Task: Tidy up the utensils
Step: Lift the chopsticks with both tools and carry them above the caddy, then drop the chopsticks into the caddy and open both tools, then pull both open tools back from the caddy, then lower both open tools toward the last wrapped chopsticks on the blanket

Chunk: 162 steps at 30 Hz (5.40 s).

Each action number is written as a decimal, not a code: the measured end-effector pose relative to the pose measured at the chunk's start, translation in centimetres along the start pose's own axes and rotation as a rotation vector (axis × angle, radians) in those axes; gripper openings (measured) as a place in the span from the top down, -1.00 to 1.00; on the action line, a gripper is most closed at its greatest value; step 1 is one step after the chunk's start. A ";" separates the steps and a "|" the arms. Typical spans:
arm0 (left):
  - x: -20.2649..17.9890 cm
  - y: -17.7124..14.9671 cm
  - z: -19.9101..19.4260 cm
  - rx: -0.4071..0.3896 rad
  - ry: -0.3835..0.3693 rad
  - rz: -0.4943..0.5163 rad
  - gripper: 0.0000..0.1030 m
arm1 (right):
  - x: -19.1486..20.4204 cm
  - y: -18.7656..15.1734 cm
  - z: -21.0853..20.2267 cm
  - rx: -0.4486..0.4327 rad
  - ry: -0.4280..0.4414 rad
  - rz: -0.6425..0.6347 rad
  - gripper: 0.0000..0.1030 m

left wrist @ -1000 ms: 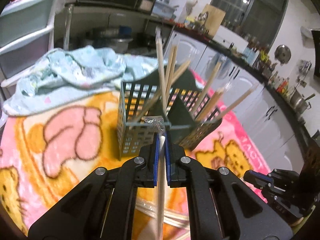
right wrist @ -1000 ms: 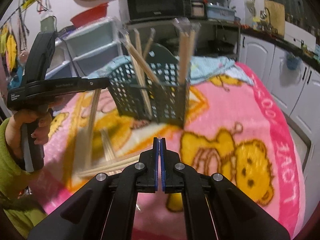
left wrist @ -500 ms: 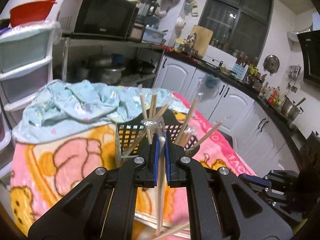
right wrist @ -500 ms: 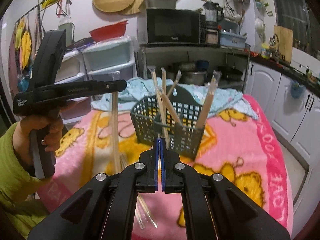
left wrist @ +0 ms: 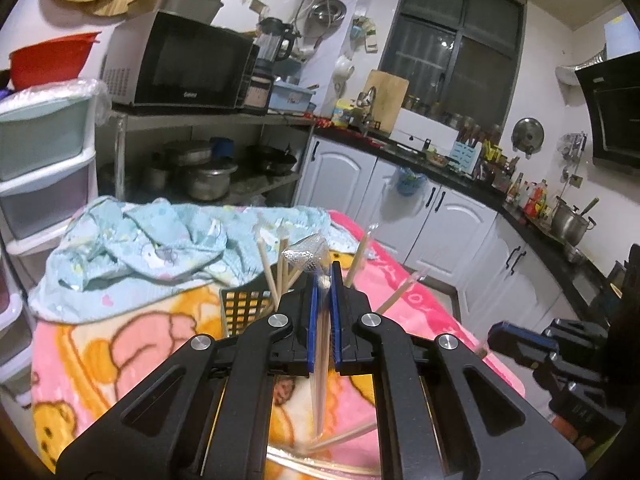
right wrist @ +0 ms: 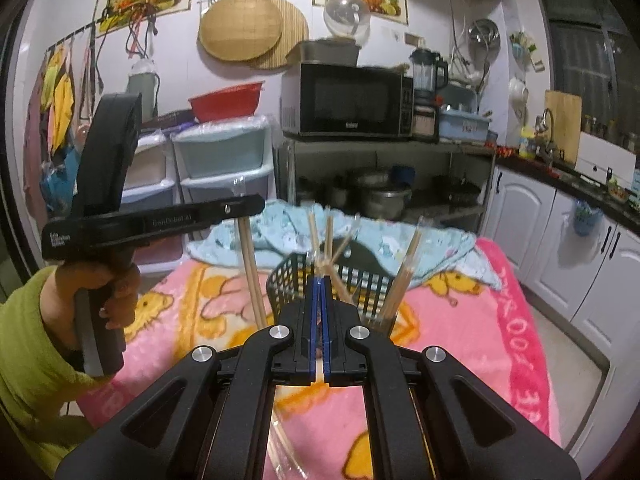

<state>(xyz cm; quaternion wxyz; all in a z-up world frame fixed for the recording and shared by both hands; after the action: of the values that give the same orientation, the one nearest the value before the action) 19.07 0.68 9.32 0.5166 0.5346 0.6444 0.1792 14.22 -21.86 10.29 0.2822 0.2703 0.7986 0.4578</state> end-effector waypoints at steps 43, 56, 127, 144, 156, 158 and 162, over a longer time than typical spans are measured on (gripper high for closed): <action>-1.8 10.1 -1.4 -0.238 0.005 0.009 0.94 | -6.9 13.8 -4.1 -0.303 -0.235 -0.065 0.96; -0.4 9.6 0.8 -0.255 0.053 0.014 0.94 | -8.1 12.9 0.4 -0.206 -0.248 -0.072 0.96; 6.0 2.1 -0.6 -0.091 0.120 -0.126 -0.79 | -5.3 2.5 2.9 -0.009 -0.185 0.032 -0.16; 7.5 -0.8 -0.3 -0.021 0.161 -0.144 -0.79 | -3.2 0.3 3.6 0.048 -0.129 0.024 -0.16; 9.2 -3.9 0.3 0.067 0.189 -0.163 -0.79 | -1.4 -2.9 5.1 0.144 -0.070 0.014 -0.16; 9.5 -4.5 0.5 0.088 0.193 -0.166 -0.79 | -1.1 -3.6 5.4 0.162 -0.056 0.018 -0.16; 9.7 -5.8 0.9 0.122 0.195 -0.169 -0.79 | -0.2 -5.5 5.8 0.205 -0.028 0.018 -0.16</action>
<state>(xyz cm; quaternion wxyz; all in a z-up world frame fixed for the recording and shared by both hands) 17.93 6.77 -0.15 0.4312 0.4890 0.7440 0.1464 17.46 -20.98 3.00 0.2600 0.3113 0.8347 0.3725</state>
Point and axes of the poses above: each gripper's, at about its wrist camera, not at the fingertips, and z roughly the way its jaws point, x to its left, y to its top, the point moved 3 cm from there along z, roughly the way its jaws point, and after that the axes turned 14 degrees about -z, right-handed, at the moved point
